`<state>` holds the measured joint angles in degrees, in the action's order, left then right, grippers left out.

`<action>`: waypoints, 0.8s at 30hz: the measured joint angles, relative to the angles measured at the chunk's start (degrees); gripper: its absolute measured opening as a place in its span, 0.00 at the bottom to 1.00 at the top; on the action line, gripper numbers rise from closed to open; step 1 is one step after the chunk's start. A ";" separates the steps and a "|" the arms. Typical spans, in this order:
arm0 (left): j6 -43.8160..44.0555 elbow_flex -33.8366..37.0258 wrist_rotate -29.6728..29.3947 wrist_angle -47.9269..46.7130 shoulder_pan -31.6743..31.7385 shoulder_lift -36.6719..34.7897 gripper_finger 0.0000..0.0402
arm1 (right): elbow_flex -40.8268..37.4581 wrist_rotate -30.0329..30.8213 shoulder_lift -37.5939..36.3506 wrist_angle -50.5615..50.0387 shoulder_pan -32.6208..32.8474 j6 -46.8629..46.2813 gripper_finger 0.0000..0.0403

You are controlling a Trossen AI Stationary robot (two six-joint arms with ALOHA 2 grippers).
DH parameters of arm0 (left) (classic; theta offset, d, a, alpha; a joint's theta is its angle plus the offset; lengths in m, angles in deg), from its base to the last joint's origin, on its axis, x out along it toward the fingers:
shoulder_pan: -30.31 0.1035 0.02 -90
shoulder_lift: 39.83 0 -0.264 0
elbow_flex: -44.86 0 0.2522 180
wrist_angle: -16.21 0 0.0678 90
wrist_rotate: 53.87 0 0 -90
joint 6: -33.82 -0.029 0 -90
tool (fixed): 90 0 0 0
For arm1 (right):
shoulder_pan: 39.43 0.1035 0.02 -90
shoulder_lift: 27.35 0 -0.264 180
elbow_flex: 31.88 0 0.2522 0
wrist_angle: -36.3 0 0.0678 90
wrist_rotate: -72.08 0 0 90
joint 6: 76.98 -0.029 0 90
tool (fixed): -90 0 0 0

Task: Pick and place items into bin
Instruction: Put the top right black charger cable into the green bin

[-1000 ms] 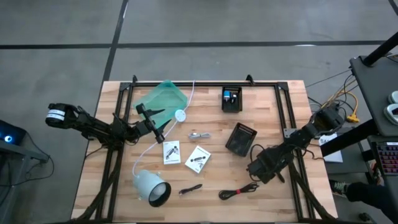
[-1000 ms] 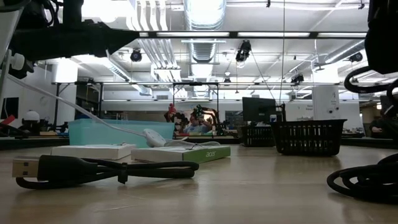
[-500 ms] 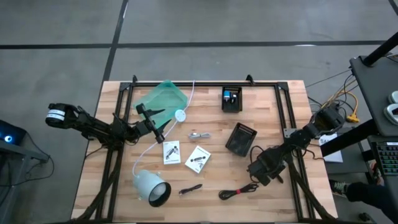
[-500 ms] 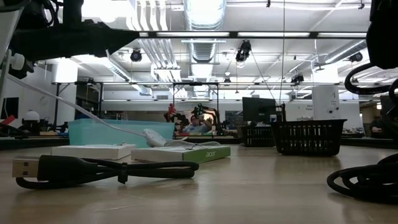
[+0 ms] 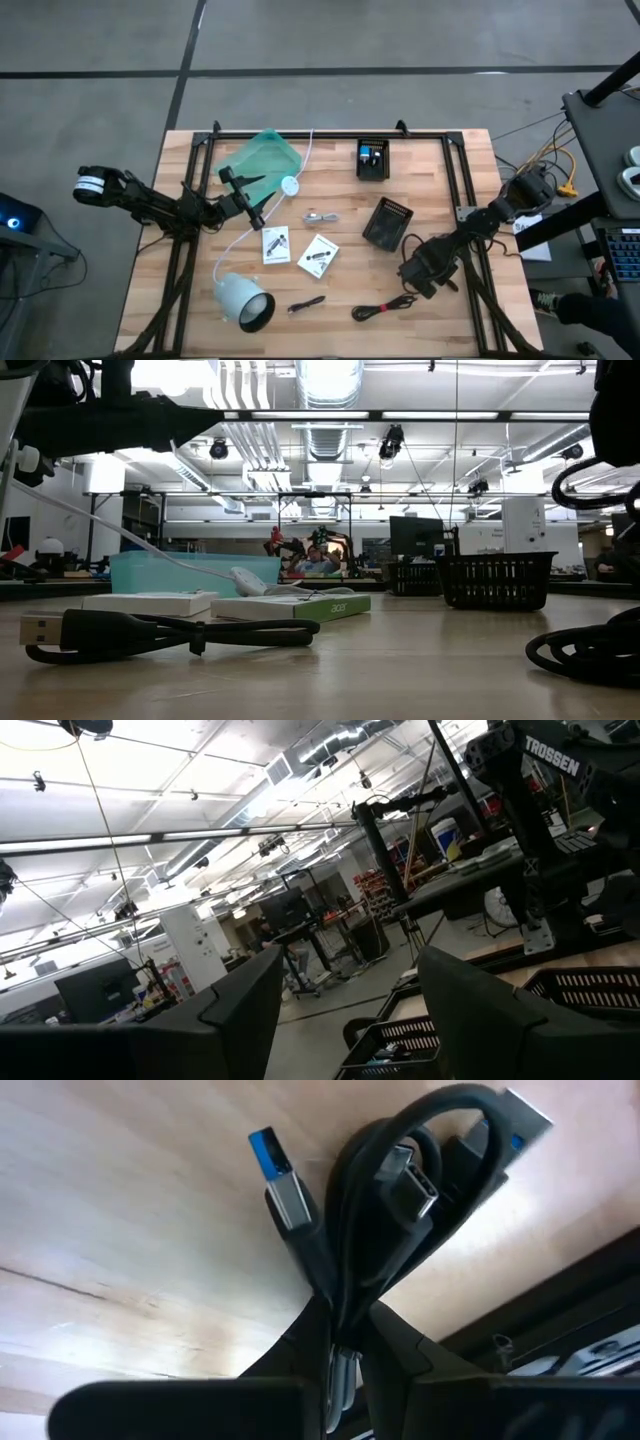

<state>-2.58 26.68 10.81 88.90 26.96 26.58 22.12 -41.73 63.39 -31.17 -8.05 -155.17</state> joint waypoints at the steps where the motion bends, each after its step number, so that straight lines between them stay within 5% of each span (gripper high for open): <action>1: 0.00 0.00 0.00 0.00 0.02 0.00 0.54 | 0.40 0.01 -0.28 -0.07 -0.01 0.28 0.06; 6: -0.01 0.00 0.00 0.00 0.01 0.00 0.54 | 2.95 2.90 -2.01 -0.19 0.01 1.02 0.06; 13: 0.01 0.00 0.00 0.00 0.02 0.00 0.54 | 6.10 15.85 -6.67 -0.29 0.00 -0.58 0.06; 17: 0.01 0.00 0.00 -0.02 0.00 0.02 0.54 | 7.13 29.58 -10.04 -0.02 0.92 -0.32 0.06; 24: 3.61 0.02 0.02 -0.50 0.01 0.02 0.54 | 6.96 62.09 -14.46 0.94 3.63 5.54 0.06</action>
<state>1.03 26.70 10.83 88.41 26.97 26.60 29.08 20.36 48.93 -30.22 -4.42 -149.63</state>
